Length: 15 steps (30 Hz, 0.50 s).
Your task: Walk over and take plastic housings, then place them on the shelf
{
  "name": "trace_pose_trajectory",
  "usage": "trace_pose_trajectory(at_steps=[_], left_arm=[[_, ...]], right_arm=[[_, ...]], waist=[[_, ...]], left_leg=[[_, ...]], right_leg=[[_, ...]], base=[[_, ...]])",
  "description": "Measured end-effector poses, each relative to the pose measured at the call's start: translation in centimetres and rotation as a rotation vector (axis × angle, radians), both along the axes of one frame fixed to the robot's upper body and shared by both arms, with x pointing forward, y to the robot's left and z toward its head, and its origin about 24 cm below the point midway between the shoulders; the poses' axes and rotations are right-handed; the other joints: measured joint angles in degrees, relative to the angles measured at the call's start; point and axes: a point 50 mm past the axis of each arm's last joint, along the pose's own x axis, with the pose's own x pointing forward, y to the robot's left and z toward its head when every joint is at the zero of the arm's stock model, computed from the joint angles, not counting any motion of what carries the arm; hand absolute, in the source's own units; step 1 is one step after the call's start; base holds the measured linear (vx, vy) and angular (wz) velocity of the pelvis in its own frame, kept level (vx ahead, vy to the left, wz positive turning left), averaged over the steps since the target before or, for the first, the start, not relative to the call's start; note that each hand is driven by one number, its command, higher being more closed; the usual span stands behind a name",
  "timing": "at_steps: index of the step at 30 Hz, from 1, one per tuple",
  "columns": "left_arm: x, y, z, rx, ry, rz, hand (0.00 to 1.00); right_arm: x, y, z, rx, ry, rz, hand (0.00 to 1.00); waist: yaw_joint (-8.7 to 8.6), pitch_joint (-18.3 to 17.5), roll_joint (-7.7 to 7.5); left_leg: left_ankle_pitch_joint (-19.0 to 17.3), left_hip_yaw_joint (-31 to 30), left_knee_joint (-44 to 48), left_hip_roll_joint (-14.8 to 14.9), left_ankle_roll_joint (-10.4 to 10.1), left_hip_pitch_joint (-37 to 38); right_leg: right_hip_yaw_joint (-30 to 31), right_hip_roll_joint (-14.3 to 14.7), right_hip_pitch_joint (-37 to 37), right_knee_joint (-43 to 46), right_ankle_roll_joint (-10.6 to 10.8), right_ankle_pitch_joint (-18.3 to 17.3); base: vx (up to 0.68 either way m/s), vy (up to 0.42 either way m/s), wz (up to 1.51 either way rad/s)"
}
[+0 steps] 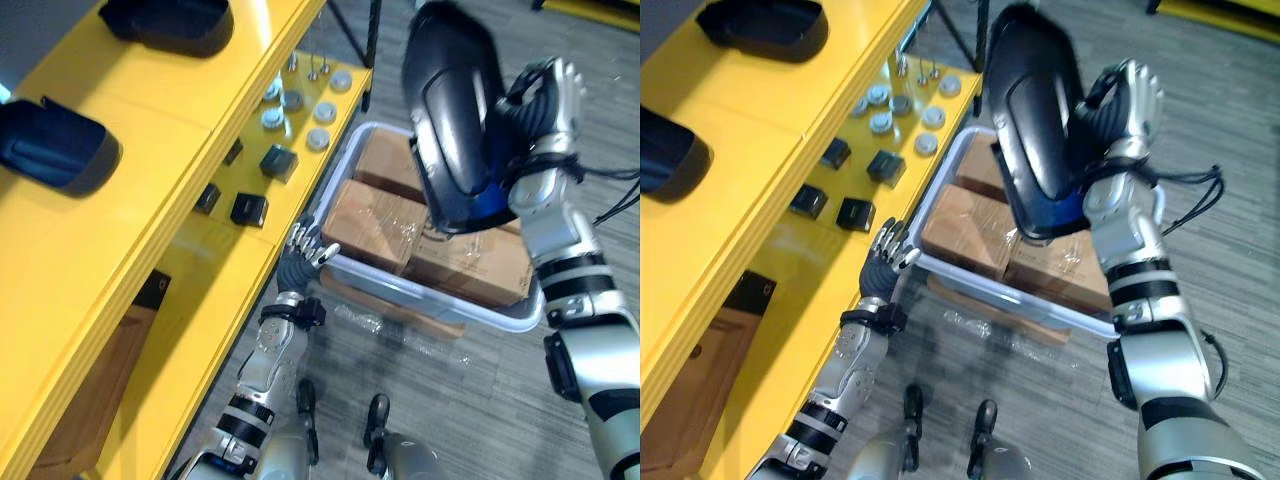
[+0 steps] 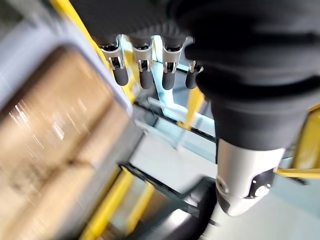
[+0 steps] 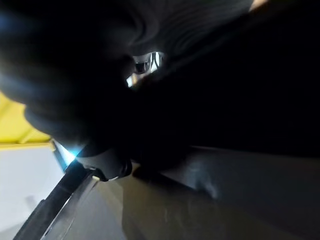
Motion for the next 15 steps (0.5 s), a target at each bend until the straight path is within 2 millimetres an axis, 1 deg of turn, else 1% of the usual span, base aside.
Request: trace_pose_trajectory(at_steps=[1,2,4,6,9,13,15], left_arm=[[0.0,-0.2,0.0,-0.018,0.006,-0.007,0.0],[0.2,-0.4,0.0,-0.043,0.023,-0.017,0.0],[0.4,-0.9,-0.1,-0.054,0.045,-0.028,0.0],[0.6,-1.2,-0.8,-0.053,0.088,-0.033,0.0],[0.7,-1.6,-1.7,-0.059,0.152,-0.039,0.0],[0.4,-2.6,-2.4,-0.075,0.198,-0.087,0.0],[0.2,-3.1,-3.1,-0.051,0.231,-0.109,0.0]], right_arm=[[-0.1,0.4,-0.4,0.002,0.002,0.015,1.0],[-0.5,1.1,-1.3,-0.001,0.006,0.046,1.0],[-1.0,2.3,-2.2,-0.008,0.005,0.093,1.0],[-1.6,4.2,-3.2,-0.029,0.005,0.158,1.0],[-2.2,6.3,-4.1,-0.042,0.008,0.247,1.0],[-2.3,7.8,-5.3,-0.046,0.041,0.299,1.0],[-2.5,8.5,-6.6,-0.03,0.078,0.326,1.0]], waist=[[-0.02,-0.62,-0.02],[-0.28,-1.9,0.0],[-0.62,-2.53,-0.04],[-0.79,-4.07,-0.11],[-1.02,-5.83,-0.32],[-0.74,-6.98,-0.47],[-0.4,-8.14,-0.5]], left_leg=[[0.0,0.26,-0.36,0.03,0.0,0.48],[0.0,0.38,-0.99,0.04,0.0,1.18],[0.0,0.67,-1.87,0.1,-0.01,2.98],[0.0,1.45,-2.91,0.21,-0.01,4.42],[0.0,1.78,-3.33,0.19,-0.01,4.93],[0.0,1.8,-3.66,0.05,-0.02,5.53],[0.02,1.81,-3.71,-0.09,0.0,5.57]], right_leg=[[0.29,0.04,0.18,-0.08,0.01,0.0],[0.47,0.12,0.68,-0.54,0.02,0.02],[0.65,0.27,2.17,-1.14,0.06,0.04],[1.41,0.46,2.99,-1.6,0.1,0.09],[1.98,0.54,3.42,-2.35,0.11,0.44],[2.1,0.6,4.37,-3.71,0.21,1.24],[2.17,0.53,4.6,-4.15,0.24,1.55]], base=[[0.09,-0.02,-0.15],[0.09,-0.025,-0.1],[0.07,-0.021,-0.09],[0.04,-0.005,-0.16],[0.01,0.006,-0.1],[-0.03,0.016,-0.01],[-0.04,0.03,-0.01]])
